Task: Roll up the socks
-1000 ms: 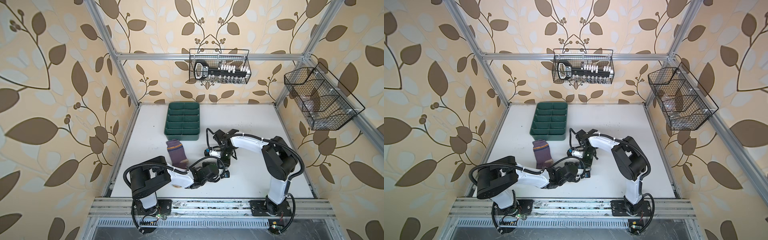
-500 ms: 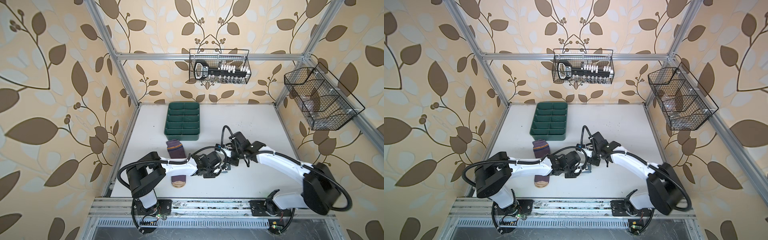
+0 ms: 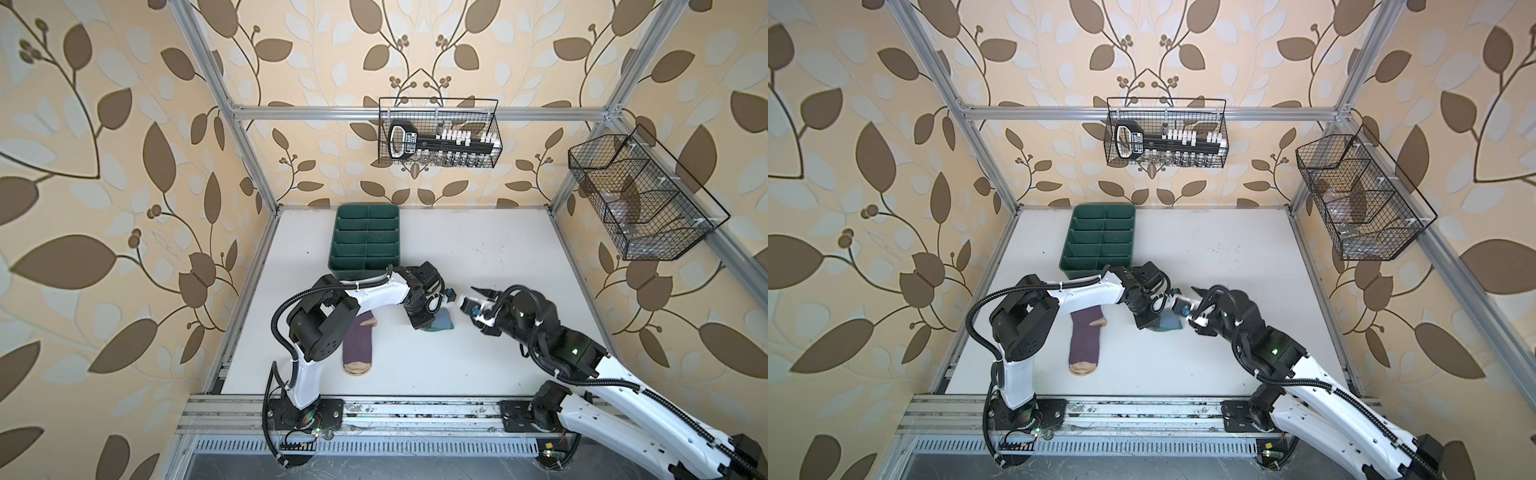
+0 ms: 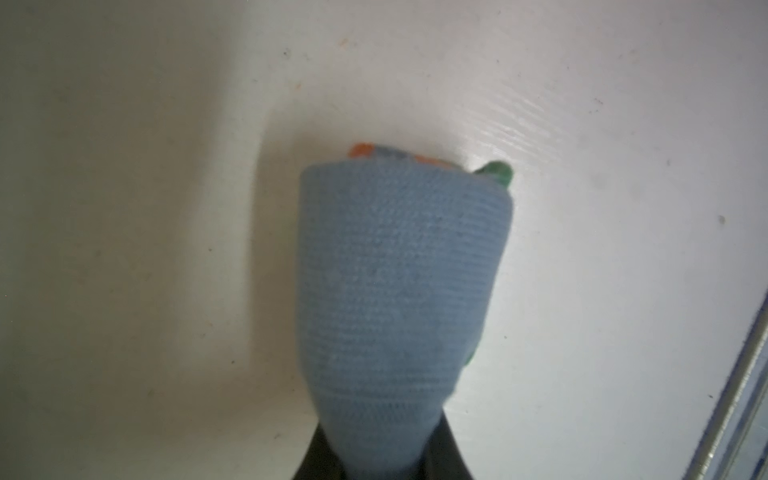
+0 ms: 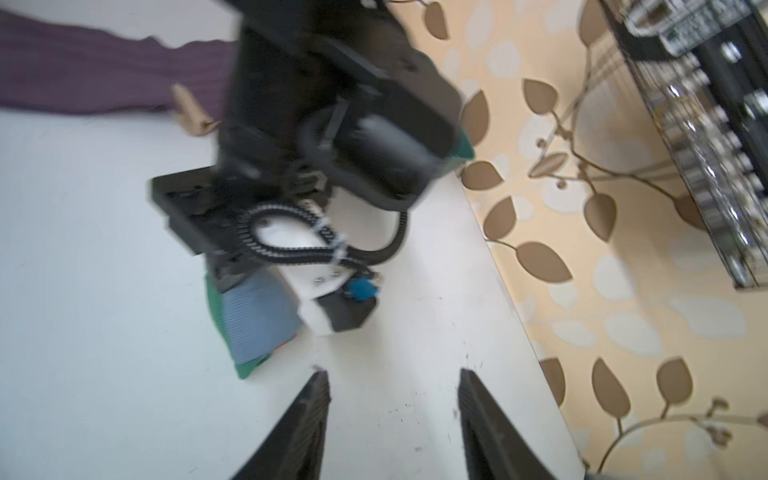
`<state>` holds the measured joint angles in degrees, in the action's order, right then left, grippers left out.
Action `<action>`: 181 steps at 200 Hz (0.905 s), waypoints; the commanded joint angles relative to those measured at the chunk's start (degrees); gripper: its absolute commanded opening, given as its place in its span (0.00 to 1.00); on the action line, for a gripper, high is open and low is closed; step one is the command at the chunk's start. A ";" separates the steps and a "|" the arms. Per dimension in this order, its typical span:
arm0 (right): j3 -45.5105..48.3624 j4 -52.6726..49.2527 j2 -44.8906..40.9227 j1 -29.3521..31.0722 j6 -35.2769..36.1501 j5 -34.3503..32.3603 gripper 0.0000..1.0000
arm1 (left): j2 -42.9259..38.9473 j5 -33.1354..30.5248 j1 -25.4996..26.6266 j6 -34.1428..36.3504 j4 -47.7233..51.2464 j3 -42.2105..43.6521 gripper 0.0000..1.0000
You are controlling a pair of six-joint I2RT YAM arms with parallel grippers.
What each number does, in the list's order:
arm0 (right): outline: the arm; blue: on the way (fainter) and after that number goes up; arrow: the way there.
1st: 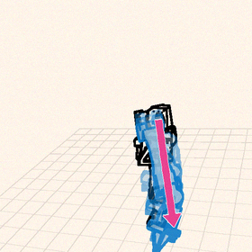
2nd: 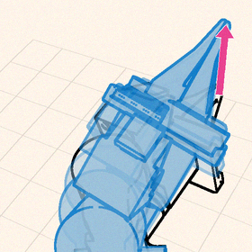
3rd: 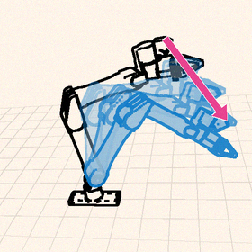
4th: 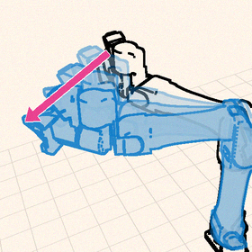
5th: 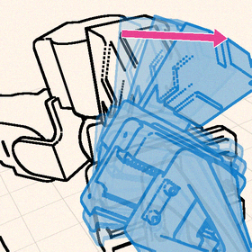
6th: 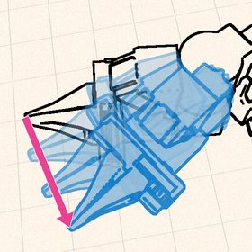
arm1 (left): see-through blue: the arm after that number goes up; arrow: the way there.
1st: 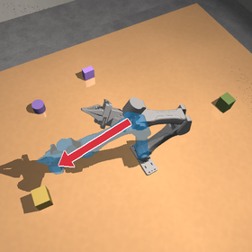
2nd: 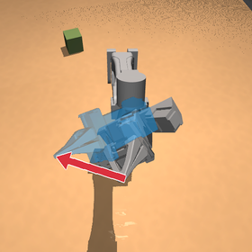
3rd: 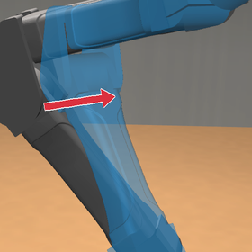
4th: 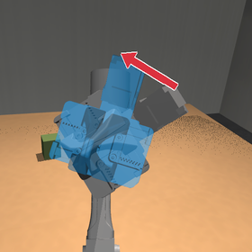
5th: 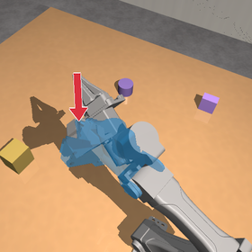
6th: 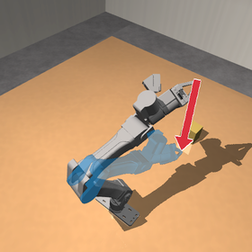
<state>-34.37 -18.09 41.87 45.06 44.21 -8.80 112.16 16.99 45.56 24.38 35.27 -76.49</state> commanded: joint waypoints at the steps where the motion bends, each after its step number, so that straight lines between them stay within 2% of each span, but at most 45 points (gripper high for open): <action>1: 4.36 -1.12 4.03 8.39 8.77 -8.41 0.55 | 4.38 1.46 -0.99 -1.36 7.78 -0.48 0.11; 20: 4.70 4.83 12.31 11.96 8.15 -11.26 0.55 | 5.79 2.28 -1.59 -1.44 8.82 -1.98 0.11; 54: 4.33 17.91 26.51 12.68 8.89 -13.15 0.55 | 7.25 3.87 -2.66 -1.53 10.17 -3.59 0.11; 97: 2.47 25.43 36.93 8.06 10.37 -9.50 0.55 | 7.82 5.23 -3.02 -1.62 10.60 -4.02 0.10; 133: 0.46 26.09 44.48 5.53 10.32 -7.23 0.52 | 8.55 5.67 -3.02 -1.62 11.05 -4.64 0.10; 154: -1.82 23.18 48.19 5.49 9.70 -5.90 0.41 | 8.44 5.86 -3.07 -1.62 10.99 -4.68 0.10; 181: -3.10 18.91 50.37 5.84 8.06 -4.26 0.11 | 7.58 5.64 -3.11 -1.86 10.15 -3.99 0.11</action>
<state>-35.88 4.67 88.90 50.48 53.12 -18.28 117.14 24.62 41.95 22.24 42.19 -82.63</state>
